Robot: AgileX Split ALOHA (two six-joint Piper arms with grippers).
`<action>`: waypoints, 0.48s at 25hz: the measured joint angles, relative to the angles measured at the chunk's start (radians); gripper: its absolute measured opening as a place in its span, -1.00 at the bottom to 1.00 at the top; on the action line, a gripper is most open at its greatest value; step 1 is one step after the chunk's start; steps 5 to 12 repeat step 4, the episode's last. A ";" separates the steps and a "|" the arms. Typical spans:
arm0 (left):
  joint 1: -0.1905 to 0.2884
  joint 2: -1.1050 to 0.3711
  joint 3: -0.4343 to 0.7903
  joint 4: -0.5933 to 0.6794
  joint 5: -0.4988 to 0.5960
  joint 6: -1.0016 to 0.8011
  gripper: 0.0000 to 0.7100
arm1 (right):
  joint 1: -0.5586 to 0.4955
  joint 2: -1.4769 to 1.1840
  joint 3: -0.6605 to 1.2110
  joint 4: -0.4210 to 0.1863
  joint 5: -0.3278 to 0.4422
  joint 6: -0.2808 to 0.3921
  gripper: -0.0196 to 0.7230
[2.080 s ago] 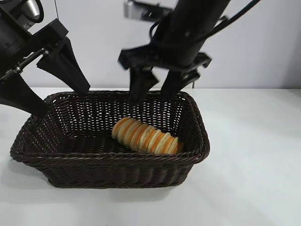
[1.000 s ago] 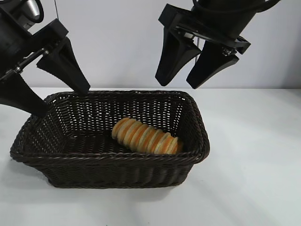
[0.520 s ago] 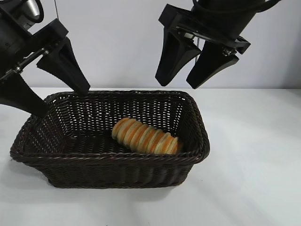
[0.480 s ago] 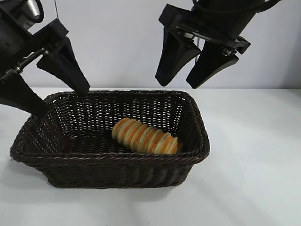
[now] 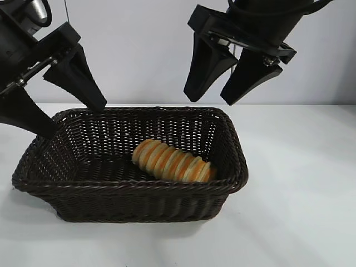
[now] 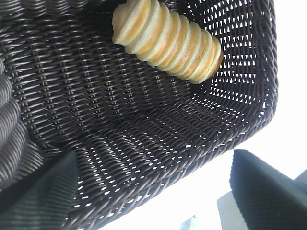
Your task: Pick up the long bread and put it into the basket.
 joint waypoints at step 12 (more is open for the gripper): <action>0.000 0.000 0.000 0.000 0.000 0.000 0.76 | 0.000 0.000 0.000 0.000 0.000 0.000 0.42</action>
